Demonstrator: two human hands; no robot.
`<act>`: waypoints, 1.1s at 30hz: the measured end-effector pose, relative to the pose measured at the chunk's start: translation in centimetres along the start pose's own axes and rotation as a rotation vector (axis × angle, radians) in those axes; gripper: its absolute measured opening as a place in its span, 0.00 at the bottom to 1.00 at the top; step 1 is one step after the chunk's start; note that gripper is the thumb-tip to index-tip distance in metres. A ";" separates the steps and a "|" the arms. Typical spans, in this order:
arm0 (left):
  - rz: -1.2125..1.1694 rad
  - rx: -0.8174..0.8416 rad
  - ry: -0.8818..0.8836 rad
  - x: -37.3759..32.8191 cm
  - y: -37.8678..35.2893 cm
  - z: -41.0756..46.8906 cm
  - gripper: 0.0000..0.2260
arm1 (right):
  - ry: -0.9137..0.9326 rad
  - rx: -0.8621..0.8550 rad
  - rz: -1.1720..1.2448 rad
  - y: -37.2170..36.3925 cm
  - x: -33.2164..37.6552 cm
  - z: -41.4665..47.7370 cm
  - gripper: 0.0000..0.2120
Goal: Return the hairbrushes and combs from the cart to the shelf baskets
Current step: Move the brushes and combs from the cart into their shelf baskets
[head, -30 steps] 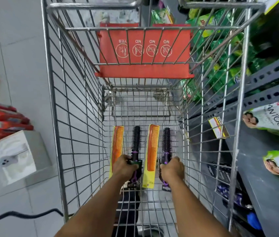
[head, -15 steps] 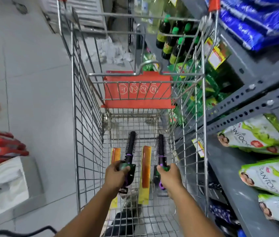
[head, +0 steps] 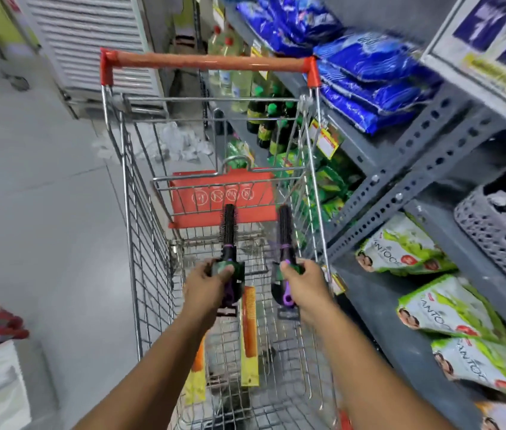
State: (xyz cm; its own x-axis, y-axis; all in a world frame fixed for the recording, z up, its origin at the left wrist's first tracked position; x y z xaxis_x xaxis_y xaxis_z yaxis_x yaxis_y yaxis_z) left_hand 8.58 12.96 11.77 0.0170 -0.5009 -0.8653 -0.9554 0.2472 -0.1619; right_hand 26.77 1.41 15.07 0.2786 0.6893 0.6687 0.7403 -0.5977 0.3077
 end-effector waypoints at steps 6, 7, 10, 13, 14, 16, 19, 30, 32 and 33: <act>-0.183 -0.012 -0.001 -2.9 -3.0 -3.9 0.04 | 0.151 -0.040 0.149 5.3 2.6 -2.8 0.13; -0.198 -0.022 -0.013 -3.1 -3.2 -4.7 0.04 | 0.164 -0.031 0.174 6.1 2.6 -3.4 0.13; -0.232 -0.017 -0.069 -4.3 -4.6 -7.5 0.02 | 0.213 -0.033 0.246 9.0 2.5 -5.3 0.14; -0.225 0.036 -0.152 -5.9 -7.4 -10.7 0.05 | 0.284 -0.055 0.346 12.4 2.6 -7.7 0.12; -0.224 0.055 -0.174 -6.4 -8.4 -11.8 0.05 | 0.298 -0.059 0.364 13.4 2.6 -8.6 0.11; -0.193 0.116 -0.217 -7.3 -11.1 -14.2 0.05 | 0.339 -0.072 0.399 16.2 2.3 -10.4 0.08; -0.133 0.232 -0.242 -8.1 -15.7 -18.0 0.06 | 0.392 -0.102 0.428 20.5 1.4 -12.9 0.05; 0.069 0.696 -0.215 -5.8 -32.8 -30.9 0.04 | 0.388 -0.393 0.627 38.4 -7.3 -21.2 0.20; 0.065 0.733 -0.210 -5.2 -35.3 -32.3 0.06 | 0.387 -0.466 0.627 41.3 -8.8 -22.5 0.24; 0.058 0.767 -0.206 -4.8 -36.9 -33.4 0.07 | 0.393 -0.507 0.636 43.0 -9.8 -23.5 0.23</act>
State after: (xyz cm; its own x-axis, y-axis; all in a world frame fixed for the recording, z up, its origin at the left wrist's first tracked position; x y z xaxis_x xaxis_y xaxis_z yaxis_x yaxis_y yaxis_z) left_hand 33.85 -21.48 37.70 0.0988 -0.3249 -0.9406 -0.4878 0.8080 -0.3303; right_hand 41.48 -40.62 37.64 0.2457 0.0327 0.9688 0.1336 -0.9910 -0.0004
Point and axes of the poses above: each hand's wrist, its own z-axis towards the middle knuckle, its own y-axis out of the back of the hand, x = y × z, the point moved 8 cm from there along z, towards the middle knuckle, and after that the axes turned 8 degrees about -y, right-handed, at the moved point
